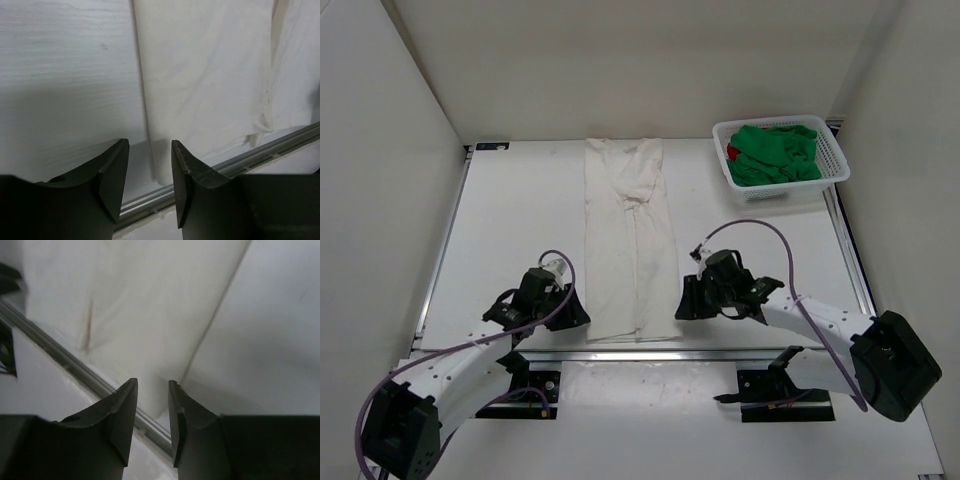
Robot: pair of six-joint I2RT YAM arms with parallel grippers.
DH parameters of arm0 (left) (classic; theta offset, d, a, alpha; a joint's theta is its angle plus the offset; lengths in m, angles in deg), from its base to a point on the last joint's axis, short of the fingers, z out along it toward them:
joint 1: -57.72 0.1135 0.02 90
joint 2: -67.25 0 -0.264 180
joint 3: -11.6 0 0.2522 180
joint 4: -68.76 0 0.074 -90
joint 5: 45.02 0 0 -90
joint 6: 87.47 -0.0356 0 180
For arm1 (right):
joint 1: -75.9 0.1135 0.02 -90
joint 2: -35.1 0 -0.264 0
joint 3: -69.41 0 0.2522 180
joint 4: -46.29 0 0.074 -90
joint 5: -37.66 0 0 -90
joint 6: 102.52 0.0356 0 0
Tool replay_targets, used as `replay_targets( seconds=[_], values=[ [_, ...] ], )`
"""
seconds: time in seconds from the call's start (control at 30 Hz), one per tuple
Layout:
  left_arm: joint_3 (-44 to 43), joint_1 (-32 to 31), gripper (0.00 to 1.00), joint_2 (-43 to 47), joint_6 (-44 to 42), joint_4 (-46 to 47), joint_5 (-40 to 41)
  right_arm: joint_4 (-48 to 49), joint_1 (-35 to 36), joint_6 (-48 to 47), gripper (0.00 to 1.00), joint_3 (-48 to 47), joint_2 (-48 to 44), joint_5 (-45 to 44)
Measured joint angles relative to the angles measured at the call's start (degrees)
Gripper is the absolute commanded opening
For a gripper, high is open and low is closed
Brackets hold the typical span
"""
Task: Fold and stack the t-shirts
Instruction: Grab the bottom of the folded rectangular tshirt with both arms
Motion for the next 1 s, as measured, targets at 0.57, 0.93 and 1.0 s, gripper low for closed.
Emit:
replay_targets(
  seconds=[0.57,0.93,1.0],
  values=[
    [2.05,-6.69,0.43,-0.74,4.7,4.74,0.57,2.27,5.4,8.66,0.35,9.42,-3.65,1.64],
    [3.04,-10.01,0.16,-0.83,6.84,5.05,0.02,5.49,5.25,9.22,0.0,10.56,-1.14,3.54],
    [3.15,-10.51,0.1,-0.52,7.04,4.63,-0.2,5.77,5.81,9.33,0.0,10.56,-1.01,3.45]
  ],
)
